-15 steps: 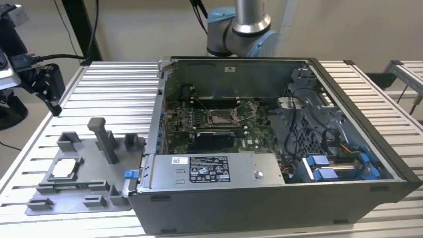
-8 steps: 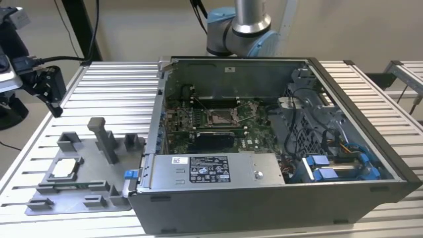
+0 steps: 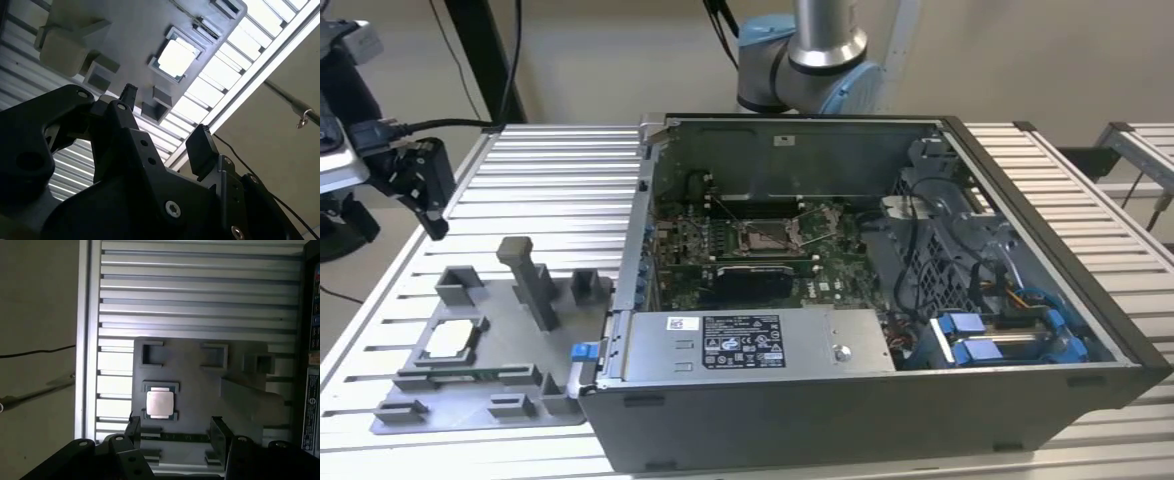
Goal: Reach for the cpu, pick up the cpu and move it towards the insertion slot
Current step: 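Pick up the cpu and move it towards the insertion slot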
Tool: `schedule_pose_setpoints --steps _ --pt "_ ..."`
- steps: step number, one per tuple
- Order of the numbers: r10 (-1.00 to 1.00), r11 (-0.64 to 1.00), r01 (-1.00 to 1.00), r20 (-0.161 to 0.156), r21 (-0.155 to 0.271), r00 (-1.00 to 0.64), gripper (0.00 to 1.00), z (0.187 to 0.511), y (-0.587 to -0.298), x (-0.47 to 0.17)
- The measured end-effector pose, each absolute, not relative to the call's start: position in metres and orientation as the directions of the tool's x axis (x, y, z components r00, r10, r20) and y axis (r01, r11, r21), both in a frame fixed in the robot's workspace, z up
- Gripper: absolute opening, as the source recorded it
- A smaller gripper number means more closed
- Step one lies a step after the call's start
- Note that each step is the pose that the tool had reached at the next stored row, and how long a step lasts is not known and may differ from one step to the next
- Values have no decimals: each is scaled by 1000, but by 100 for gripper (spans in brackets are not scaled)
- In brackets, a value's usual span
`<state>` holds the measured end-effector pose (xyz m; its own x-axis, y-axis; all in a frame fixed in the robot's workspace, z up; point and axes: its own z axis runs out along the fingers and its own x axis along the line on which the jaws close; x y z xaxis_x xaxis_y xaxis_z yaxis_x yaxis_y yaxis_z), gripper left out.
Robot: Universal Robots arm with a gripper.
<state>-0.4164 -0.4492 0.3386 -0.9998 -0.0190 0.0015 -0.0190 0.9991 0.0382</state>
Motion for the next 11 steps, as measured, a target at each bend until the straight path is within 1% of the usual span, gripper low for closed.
schedule_pose_setpoints --steps 11 --pt "-19 999 -19 2 38 -1000 100 335 -449 -416"
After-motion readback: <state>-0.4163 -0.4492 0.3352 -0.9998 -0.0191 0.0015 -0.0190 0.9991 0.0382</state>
